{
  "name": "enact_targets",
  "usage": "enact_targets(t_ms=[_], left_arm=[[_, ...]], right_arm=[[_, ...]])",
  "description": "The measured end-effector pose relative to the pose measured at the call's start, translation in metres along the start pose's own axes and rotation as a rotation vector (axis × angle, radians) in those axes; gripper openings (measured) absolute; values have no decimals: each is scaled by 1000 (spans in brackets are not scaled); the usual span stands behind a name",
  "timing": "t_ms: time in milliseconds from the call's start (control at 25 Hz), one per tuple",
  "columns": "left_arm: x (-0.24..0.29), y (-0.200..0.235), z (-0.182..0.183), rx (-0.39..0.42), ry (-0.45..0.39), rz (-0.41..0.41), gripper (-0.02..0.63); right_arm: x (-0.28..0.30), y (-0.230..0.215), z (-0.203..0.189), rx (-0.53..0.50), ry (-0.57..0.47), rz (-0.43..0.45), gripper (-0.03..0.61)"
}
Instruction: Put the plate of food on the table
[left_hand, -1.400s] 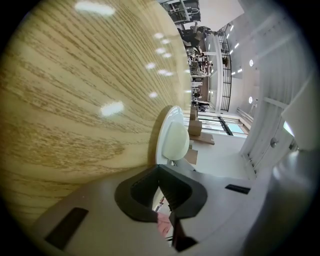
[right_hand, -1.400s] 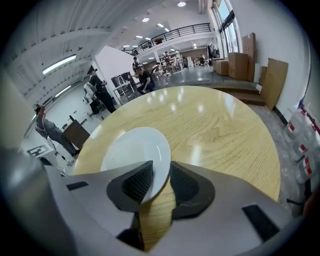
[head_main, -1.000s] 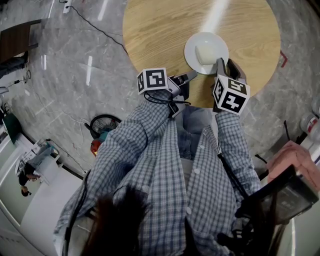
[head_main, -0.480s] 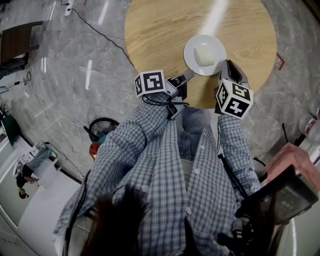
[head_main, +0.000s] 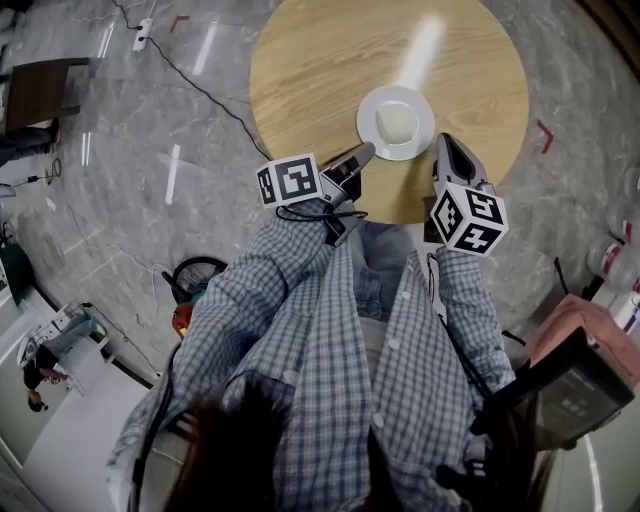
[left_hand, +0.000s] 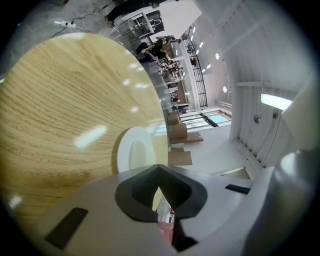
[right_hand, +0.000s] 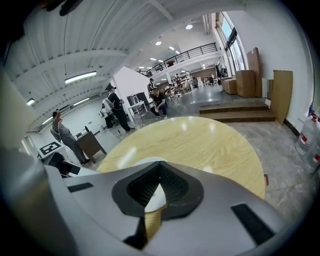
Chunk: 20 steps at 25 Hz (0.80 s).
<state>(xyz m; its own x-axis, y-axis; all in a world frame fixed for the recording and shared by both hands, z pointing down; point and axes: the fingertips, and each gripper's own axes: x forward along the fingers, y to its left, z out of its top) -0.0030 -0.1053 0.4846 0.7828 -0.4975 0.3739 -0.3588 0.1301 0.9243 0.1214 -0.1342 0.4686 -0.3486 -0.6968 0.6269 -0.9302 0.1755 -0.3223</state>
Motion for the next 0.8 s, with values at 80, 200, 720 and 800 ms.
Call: enact_targets(t_ms=[80, 200, 720, 800], left_arm=[[-3, -15, 4, 47, -12, -14, 8], [-7, -41, 8, 126, -24, -45, 8], [-13, -108, 31, 417, -67, -94, 8], [-22, -127, 27, 483, -79, -105, 8]], right_arm=[[-10, 4, 8, 2, -19, 19, 6], [-26, 10, 21, -2, -53, 44, 6], [-54, 33, 83, -23, -201, 124, 7], [-69, 40, 93, -37, -232, 134, 7]])
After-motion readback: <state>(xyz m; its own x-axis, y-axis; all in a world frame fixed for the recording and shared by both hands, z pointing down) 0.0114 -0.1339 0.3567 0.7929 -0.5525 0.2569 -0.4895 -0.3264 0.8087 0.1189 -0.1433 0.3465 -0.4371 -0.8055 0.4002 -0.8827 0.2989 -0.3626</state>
